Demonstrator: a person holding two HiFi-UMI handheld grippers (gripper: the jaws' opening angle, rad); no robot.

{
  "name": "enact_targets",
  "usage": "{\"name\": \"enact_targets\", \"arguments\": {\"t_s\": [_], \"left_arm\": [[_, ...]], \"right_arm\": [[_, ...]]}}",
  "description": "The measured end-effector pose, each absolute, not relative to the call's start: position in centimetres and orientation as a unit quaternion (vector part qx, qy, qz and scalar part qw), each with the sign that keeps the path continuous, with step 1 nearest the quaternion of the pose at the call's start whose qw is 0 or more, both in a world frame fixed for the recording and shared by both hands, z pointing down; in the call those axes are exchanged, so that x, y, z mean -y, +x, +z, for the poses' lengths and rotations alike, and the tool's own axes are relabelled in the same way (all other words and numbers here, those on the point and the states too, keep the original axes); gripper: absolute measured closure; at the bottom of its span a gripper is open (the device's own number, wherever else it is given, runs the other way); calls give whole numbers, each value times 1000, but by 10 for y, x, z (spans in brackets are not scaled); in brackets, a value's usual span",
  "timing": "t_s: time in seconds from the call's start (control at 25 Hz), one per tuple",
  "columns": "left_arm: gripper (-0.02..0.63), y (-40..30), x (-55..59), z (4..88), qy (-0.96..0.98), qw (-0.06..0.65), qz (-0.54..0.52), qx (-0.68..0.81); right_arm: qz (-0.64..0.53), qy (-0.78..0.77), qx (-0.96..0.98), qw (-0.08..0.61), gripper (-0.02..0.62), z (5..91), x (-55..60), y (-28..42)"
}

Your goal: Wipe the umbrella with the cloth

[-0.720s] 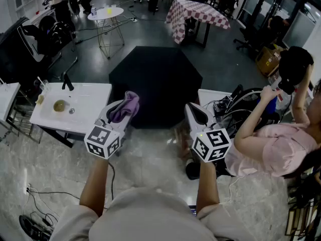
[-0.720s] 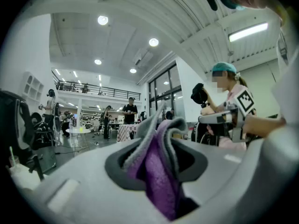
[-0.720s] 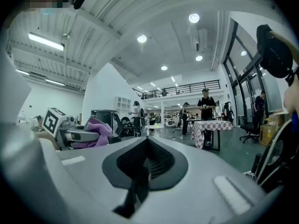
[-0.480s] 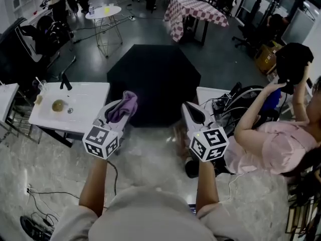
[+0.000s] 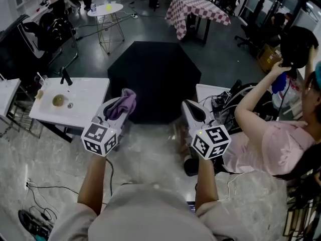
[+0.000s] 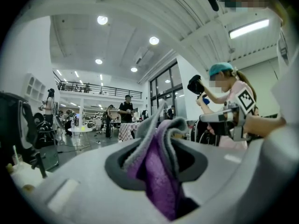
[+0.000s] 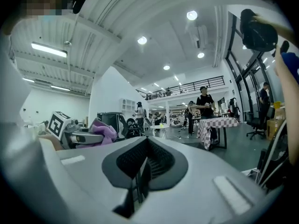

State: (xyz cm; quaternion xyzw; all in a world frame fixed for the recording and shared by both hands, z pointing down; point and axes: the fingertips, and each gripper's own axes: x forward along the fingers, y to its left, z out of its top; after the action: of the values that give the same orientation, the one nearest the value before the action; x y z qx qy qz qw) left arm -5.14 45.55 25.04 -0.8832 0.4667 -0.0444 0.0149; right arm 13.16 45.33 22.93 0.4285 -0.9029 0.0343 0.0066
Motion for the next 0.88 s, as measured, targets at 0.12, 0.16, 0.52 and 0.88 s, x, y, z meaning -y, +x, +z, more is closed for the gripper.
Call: {"name": "enact_targets", "arguments": {"t_s": [0.12,0.16,0.52,0.88], "left_arm": [[476,-47,-465,258,-878,10,-46,-477],[476,-44,-469,261,-876,7,-46,-481],[476,-30,-472,272,-871,-2,-50,-488],[476,-55,-389,298,-870,-21,-41,-492]], "right_arm": [[37,410,911,-1,592,232,-462,134],[37,405,914,-2,592,233,-465,136],[42,403,914,-2,592,249,-455,148],[70,388,919,5,592,276,-382,123]]}}
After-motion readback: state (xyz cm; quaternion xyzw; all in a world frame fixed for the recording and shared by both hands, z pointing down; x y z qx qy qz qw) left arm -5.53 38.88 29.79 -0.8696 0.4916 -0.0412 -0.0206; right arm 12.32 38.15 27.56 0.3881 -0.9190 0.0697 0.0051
